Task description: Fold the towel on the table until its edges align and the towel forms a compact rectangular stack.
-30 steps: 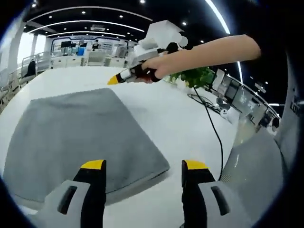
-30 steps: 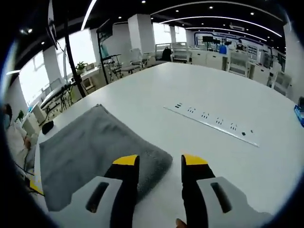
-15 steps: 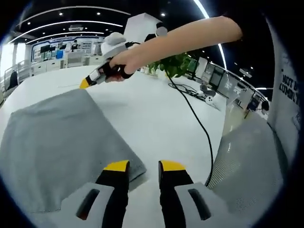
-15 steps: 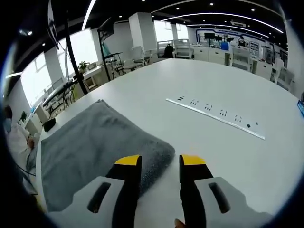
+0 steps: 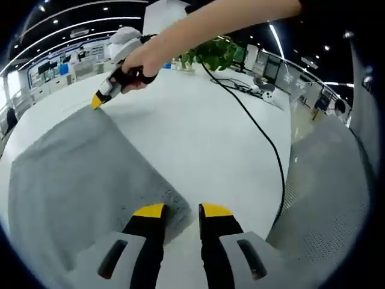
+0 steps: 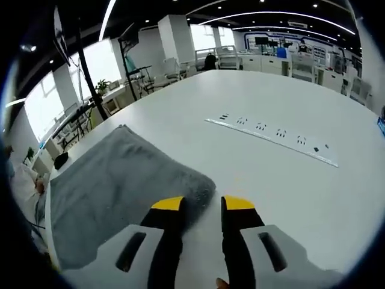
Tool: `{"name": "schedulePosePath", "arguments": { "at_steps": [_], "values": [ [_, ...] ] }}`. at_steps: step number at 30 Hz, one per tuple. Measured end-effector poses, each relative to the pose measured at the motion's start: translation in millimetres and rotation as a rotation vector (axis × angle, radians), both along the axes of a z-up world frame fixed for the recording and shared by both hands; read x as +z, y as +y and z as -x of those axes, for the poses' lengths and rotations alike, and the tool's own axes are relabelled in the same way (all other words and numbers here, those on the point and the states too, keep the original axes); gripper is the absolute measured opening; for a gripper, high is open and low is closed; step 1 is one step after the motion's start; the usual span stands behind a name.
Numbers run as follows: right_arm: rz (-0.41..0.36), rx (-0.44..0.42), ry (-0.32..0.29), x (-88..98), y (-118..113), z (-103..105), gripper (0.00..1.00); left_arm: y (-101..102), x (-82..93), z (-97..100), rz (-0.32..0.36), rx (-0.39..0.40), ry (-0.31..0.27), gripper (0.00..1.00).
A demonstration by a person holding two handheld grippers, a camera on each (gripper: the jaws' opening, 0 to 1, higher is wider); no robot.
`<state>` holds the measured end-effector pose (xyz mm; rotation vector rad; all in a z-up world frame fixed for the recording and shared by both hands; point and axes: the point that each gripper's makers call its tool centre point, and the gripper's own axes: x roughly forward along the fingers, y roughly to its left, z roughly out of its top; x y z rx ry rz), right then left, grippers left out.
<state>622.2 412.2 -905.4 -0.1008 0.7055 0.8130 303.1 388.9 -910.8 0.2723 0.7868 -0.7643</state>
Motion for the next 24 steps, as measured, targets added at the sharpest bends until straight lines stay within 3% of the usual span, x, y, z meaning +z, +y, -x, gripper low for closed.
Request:
{"name": "schedulePosePath", "arguments": {
  "at_steps": [6,9,11,19,24],
  "values": [
    [-0.01,0.013,0.01,-7.9,9,2,0.17,-3,-7.1,-3.1,-0.078,-0.02,-0.027,0.22],
    [0.03,0.006,-0.006,-10.8,6,2,0.1,-4,-8.1,-5.1,-0.108,-0.024,-0.035,0.22],
    [0.014,-0.01,0.008,-12.8,7,-1,0.1,-2,-8.8,-5.6,-0.166,-0.06,-0.054,0.2],
    [0.03,0.042,-0.028,-9.9,8,1,0.02,-5,-11.9,-12.7,-0.194,-0.077,-0.053,0.08],
    [0.031,0.022,-0.034,-10.6,-13,0,0.01,-17,-11.9,-14.1,-0.153,-0.097,-0.043,0.05]
  ]
}}
